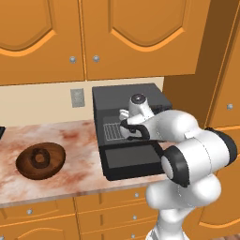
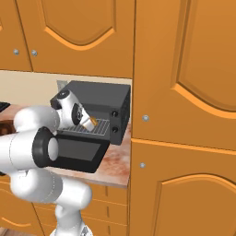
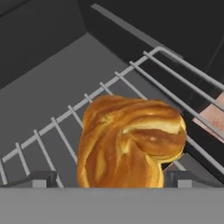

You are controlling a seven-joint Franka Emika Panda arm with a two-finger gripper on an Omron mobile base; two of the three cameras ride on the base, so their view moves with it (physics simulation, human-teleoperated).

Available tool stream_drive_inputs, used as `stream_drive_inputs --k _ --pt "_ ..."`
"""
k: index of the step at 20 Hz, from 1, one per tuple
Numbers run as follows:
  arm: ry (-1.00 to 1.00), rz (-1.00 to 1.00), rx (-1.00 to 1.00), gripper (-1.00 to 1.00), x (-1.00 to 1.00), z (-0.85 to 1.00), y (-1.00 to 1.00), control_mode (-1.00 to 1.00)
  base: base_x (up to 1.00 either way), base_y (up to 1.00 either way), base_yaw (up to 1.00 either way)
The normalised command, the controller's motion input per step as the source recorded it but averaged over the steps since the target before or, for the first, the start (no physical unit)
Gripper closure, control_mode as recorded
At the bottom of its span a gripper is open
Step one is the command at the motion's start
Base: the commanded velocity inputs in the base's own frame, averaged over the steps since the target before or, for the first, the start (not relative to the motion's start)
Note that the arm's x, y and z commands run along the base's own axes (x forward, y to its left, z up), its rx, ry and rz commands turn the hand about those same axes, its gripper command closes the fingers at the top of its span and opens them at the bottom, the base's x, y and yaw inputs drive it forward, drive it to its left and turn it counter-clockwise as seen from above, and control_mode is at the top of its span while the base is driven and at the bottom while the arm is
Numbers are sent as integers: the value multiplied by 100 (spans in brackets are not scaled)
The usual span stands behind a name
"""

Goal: Pick up the heated bread from the toaster oven and place it in the bowl. Then move the bread bowl to the dining counter.

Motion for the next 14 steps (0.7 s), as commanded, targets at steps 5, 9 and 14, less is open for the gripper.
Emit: stream_drive_inputs --k 5,9,14 --pt "-2 -9 0 100 0 -14 -1 -100 0 0 0" --pt "0 -2 0 100 -37 0 0 -100 0 0 0" --pt "0 0 2 100 -100 34 4 -100 0 0 0"
